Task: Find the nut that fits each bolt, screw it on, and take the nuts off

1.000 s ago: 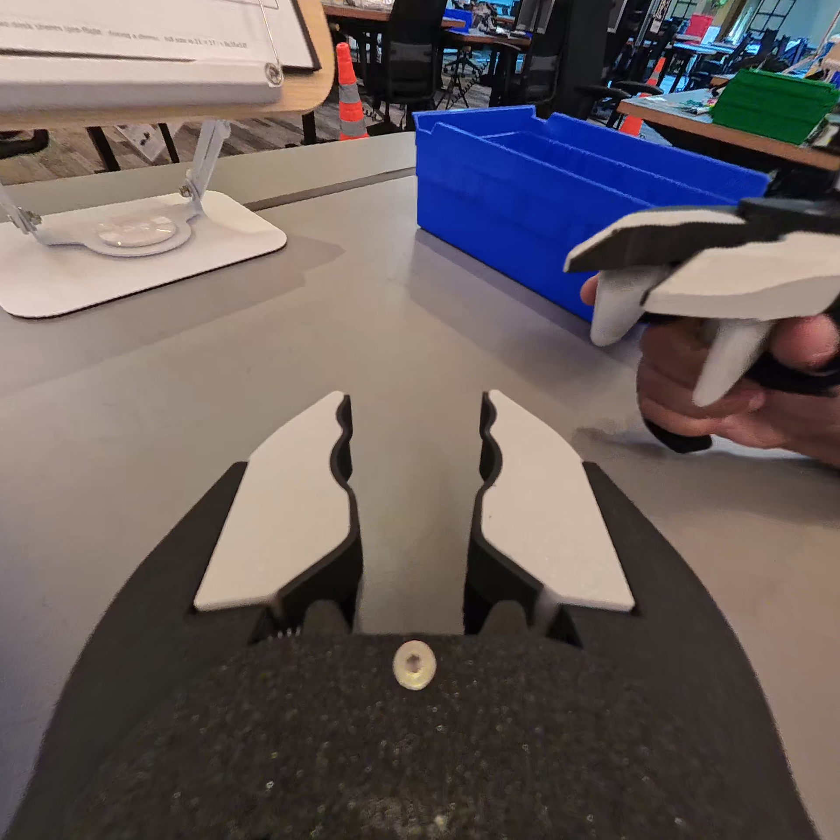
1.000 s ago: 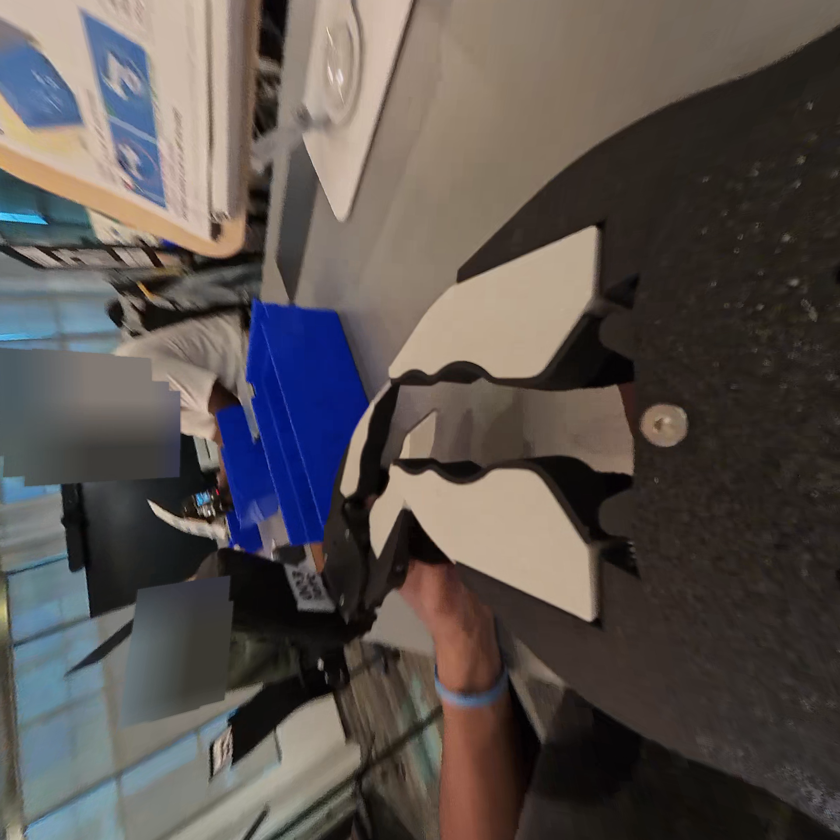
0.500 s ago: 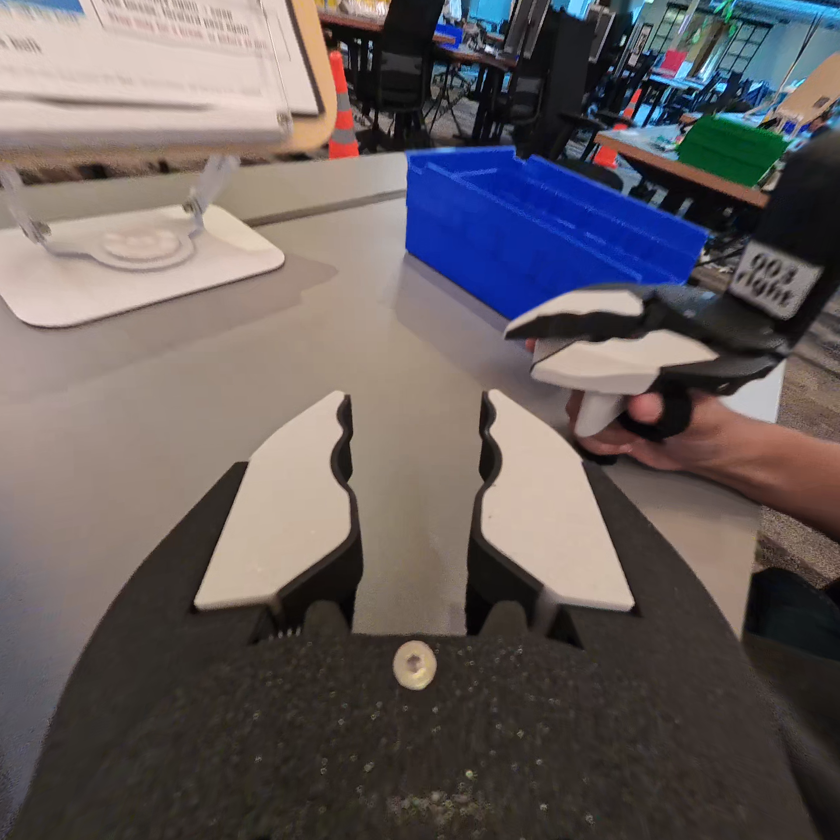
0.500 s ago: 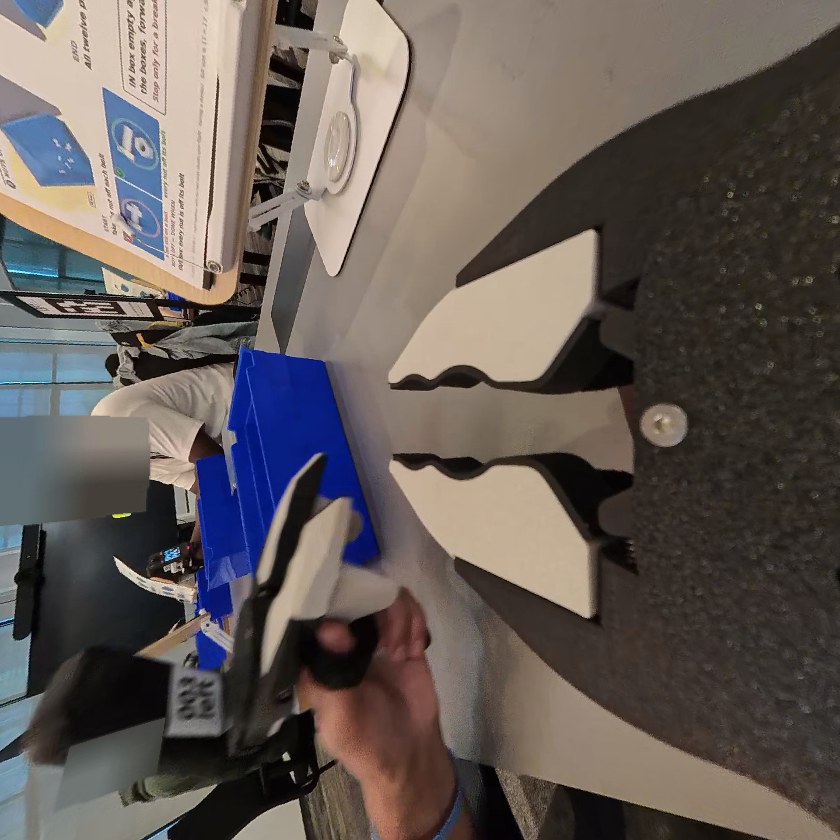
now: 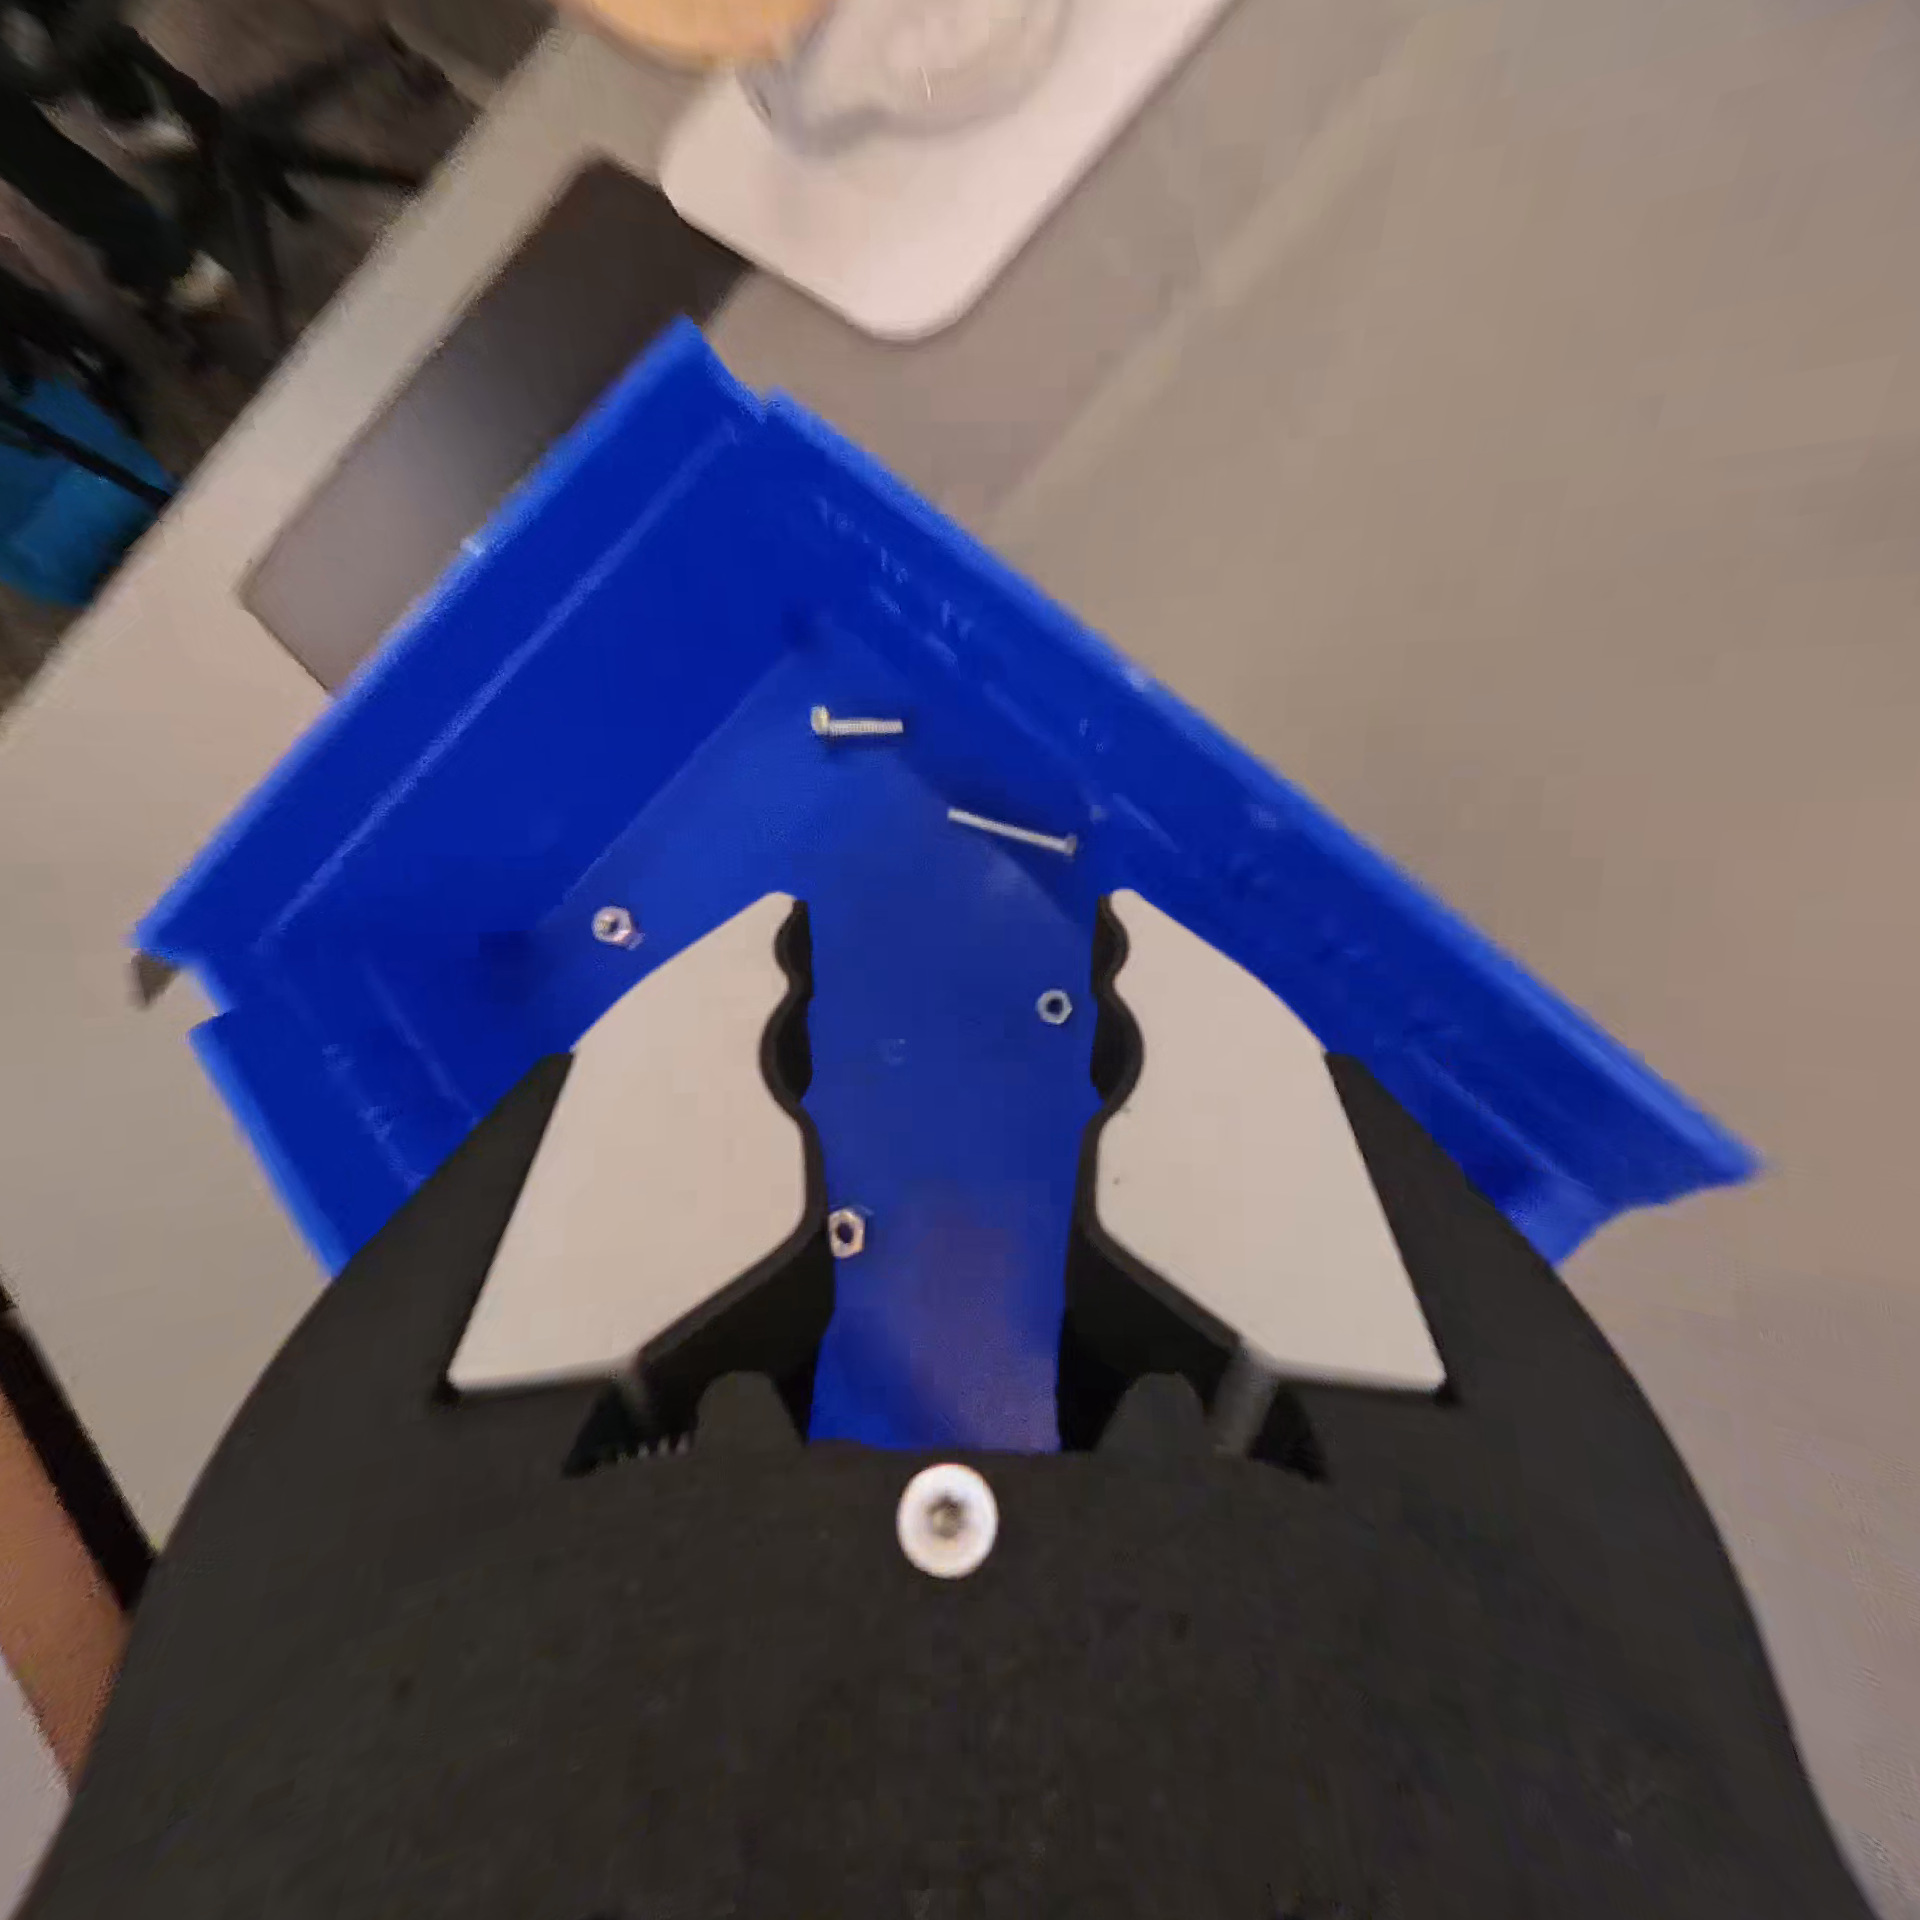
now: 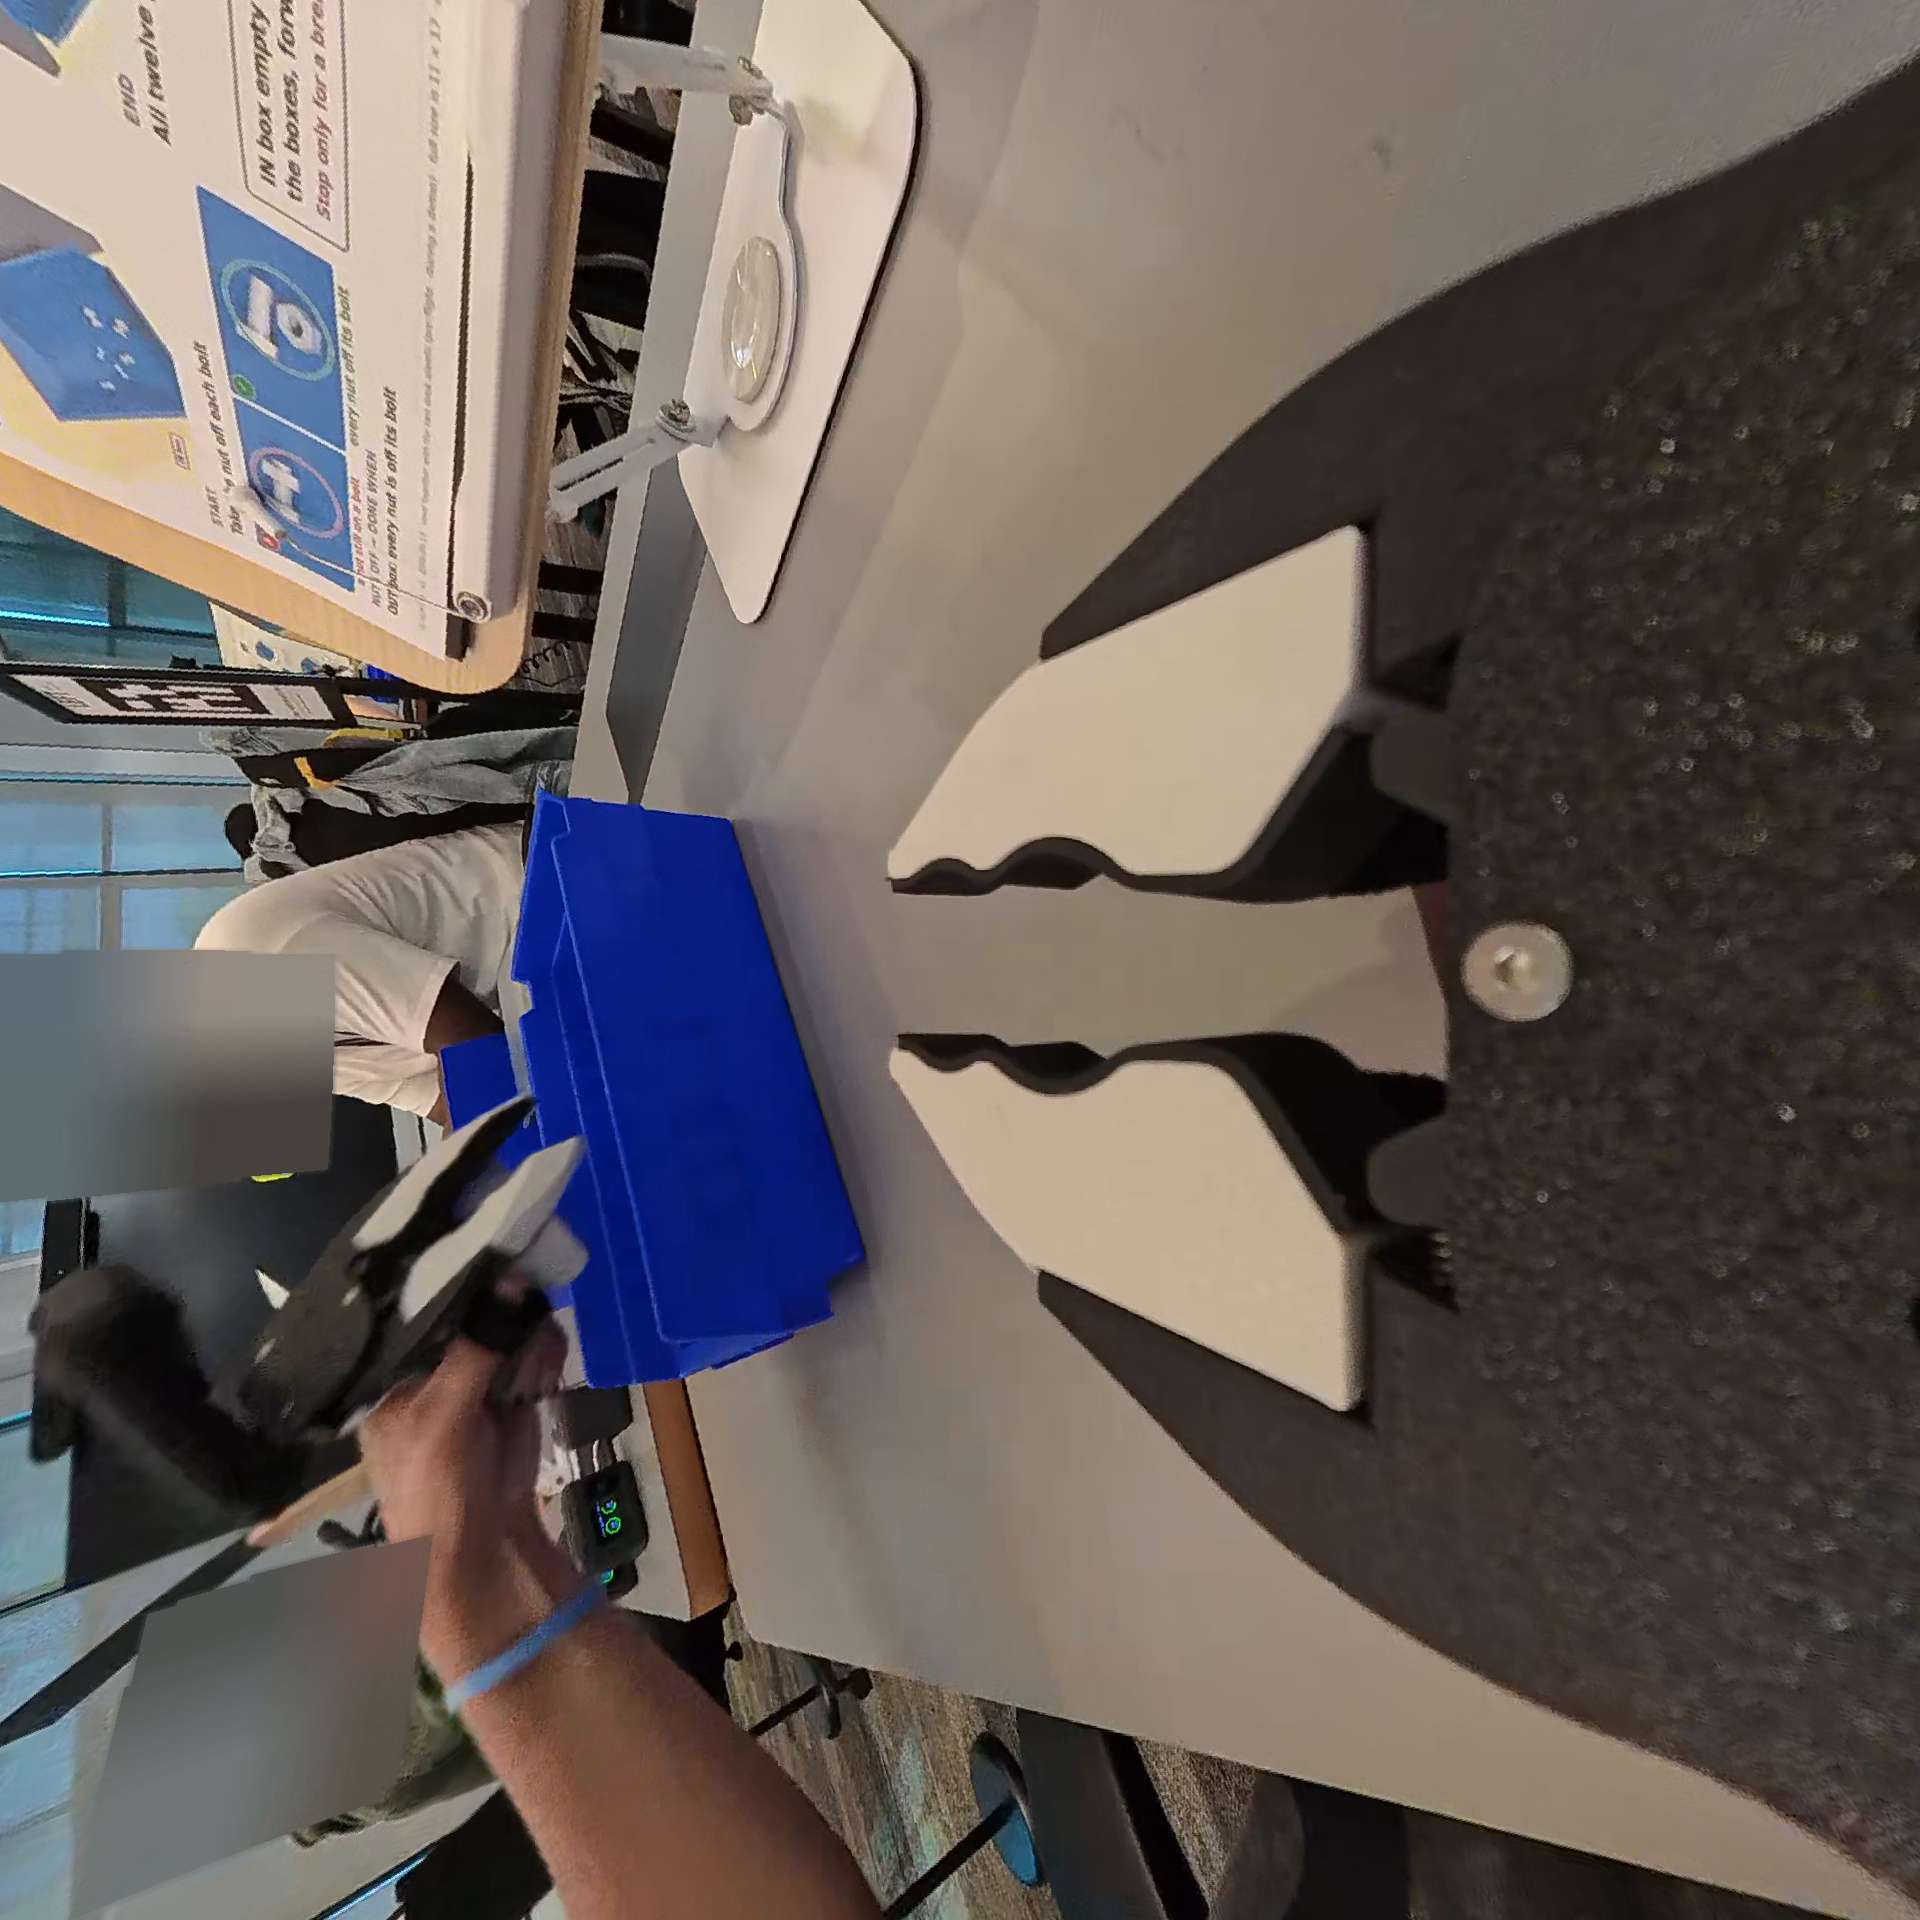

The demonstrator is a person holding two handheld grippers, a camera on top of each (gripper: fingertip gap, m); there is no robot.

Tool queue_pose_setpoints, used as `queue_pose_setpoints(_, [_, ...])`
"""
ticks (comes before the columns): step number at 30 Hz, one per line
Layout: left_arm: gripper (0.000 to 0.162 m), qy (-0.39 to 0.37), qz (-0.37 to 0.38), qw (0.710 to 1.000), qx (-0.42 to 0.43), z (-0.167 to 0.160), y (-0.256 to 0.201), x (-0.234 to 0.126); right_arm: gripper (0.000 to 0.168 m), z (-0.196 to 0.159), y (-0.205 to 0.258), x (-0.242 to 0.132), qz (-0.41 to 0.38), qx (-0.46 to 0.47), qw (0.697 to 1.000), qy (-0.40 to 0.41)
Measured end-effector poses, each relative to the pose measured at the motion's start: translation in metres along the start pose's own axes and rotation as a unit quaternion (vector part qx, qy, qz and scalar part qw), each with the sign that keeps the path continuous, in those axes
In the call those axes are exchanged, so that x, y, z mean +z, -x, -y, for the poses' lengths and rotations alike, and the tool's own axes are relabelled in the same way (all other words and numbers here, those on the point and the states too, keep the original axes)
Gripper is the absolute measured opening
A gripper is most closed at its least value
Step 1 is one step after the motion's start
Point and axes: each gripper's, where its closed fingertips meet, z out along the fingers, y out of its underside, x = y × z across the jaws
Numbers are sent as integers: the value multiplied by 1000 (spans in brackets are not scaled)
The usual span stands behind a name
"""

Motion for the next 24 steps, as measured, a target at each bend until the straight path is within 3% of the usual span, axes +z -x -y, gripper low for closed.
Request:
queue_pose_setpoints(2, [53, 40, -65, 997, 7, -13, -7, 32, 25, 0, -1, 0, -1, 4, 1000, -1])
queue_pose_setpoints(5, [52, 88, -103, 990, 42, -28, -11, 69, 25, 1, -4, -2, -2, 14, 1000, -6])
queue_pose_setpoints(10, [55, 109, -157, 980, 53, -36, -14, 100, 25, 1, -7, -2, 0, 34, 999, -7])
queue_pose_setpoints(19, [45, 79, -191, 978, 33, -33, -12, 109, 24, 0, -11, 0, 5, 55, 998, -1])
queue_pose_setpoints(24, [45, 79, -125, 989, -7, -37, 7, 90, 23, -1, -9, 2, 9, 53, 999, 4])
